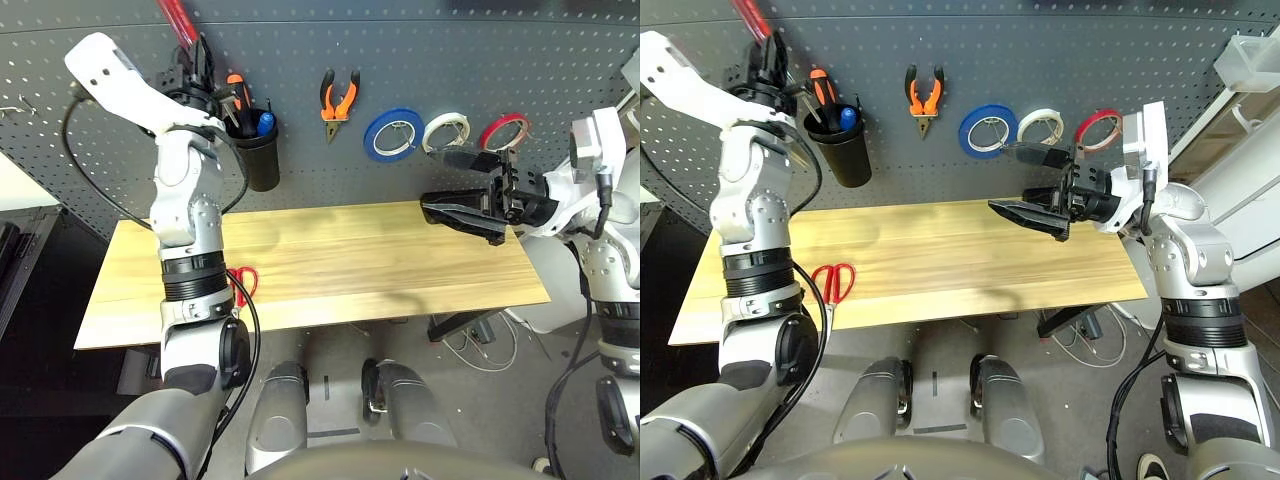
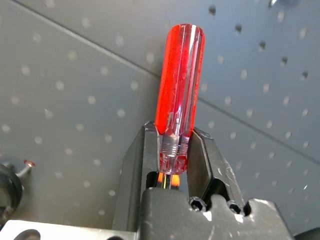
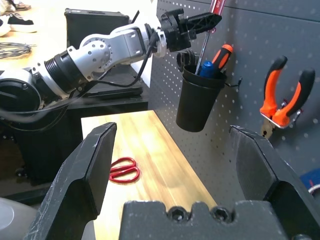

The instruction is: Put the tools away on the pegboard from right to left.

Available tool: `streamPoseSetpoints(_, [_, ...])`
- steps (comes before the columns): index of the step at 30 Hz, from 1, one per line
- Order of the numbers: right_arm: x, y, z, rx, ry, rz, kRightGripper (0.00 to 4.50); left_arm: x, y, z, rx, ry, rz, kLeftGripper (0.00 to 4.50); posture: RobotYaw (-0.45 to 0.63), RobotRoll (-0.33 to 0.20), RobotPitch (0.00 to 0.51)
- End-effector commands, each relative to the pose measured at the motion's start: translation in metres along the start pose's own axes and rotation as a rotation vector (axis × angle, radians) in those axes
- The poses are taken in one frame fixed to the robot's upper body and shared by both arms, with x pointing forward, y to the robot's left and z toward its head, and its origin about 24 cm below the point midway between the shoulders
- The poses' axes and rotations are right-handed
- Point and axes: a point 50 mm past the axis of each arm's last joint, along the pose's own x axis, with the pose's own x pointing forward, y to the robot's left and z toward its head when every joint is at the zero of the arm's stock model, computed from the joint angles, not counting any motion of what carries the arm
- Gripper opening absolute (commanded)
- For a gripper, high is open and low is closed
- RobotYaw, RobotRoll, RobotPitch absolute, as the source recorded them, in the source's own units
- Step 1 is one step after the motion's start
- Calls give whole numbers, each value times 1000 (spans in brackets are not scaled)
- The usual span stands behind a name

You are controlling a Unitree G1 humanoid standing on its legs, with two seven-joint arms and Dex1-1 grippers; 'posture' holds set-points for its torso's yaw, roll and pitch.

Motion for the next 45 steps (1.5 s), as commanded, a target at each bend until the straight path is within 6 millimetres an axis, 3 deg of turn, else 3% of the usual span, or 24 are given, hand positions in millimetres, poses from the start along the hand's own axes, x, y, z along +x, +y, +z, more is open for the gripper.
streamPoseSetpoints(1, [0, 1, 9, -5, -44, -22, 4500, -3, -7, -12, 48, 30, -39, 856, -17, 0, 114])
streamPoseSetpoints(4, [1, 2, 9, 0, -41, -18, 4500, -6, -7, -14, 103, 43, -72, 1922, -15, 0, 116])
streamPoseSetpoints(8, [0, 5, 4, 14, -25, -10, 4500, -11, 2, -7, 304, 66, -121, 3445, -1, 0, 126])
streamPoseSetpoints(11, [0, 7, -1, 34, -9, -2, 4500, -14, 19, 14, 470, 99, -156, 4450, 16, 0, 136])
streamPoseSetpoints(15, [-2, 9, -14, 64, 59, 19, 4500, -18, 33, 51, 575, 126, -220, 4450, 53, 0, 153])
streamPoseSetpoints(18, [-2, 12, -29, 96, 129, 31, 4500, -31, 30, 72, 579, 209, -377, 4450, 86, 0, 166])
streamPoseSetpoints(26, [4, 17, -64, 108, 308, 84, 4500, -88, 14, 80, 393, 562, -690, 4450, 156, 0, 208])
streamPoseSetpoints(30, [9, 22, -77, 98, 351, 117, 4500, -132, 21, 50, 184, 881, -752, 4450, 158, 0, 230])
streamPoseSetpoints(34, [16, 28, -88, 63, 365, 112, 4500, -171, 42, 8, 161, 1053, -601, 4450, 133, 0, 247])
streamPoseSetpoints(38, [29, 36, -99, 39, 399, 115, 4500, -177, 65, -27, 171, 1042, -369, 4450, 116, 0, 255])
streamPoseSetpoints(45, [50, 46, -102, 16, 403, 130, 4500, -170, 99, -73, 323, 993, -112, 4450, 68, 0, 280])
